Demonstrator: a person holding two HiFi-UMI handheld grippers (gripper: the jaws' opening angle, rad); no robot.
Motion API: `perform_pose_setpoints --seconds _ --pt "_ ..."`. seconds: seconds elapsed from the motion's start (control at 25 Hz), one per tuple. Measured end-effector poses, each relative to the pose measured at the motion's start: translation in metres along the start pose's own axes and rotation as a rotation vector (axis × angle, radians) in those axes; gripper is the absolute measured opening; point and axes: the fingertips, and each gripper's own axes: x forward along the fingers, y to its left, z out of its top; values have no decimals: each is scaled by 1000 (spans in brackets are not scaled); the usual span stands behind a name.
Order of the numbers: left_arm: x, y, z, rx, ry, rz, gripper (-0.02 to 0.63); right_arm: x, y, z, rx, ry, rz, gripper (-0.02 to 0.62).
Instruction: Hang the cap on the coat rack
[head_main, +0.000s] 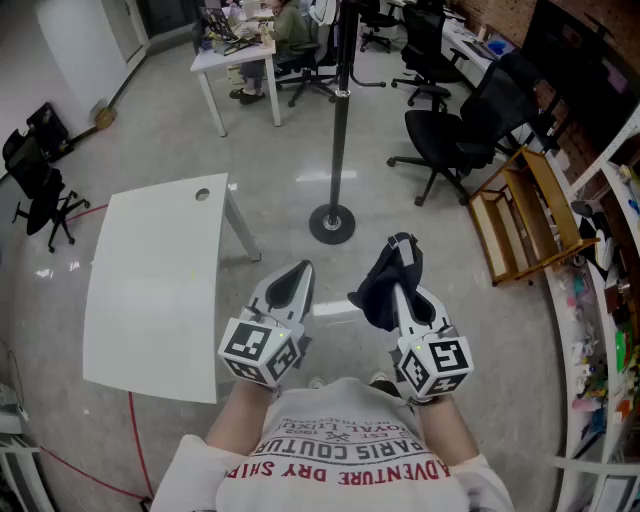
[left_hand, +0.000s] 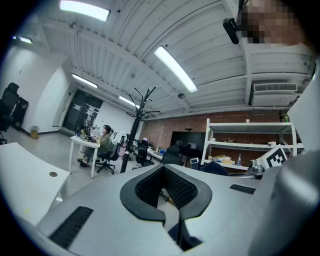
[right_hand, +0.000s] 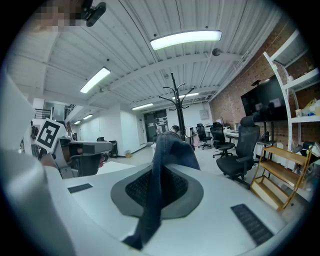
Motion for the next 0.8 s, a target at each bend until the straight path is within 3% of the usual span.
perform_pose_setpoints --seconds 0.32,0.8 --pt "-2 6 -4 10 13 18 5 -1 1 -4 80 -11 3 17" --pt "0 20 -17 -22 27 29 5 7 -5 -13 70 18 -15 17"
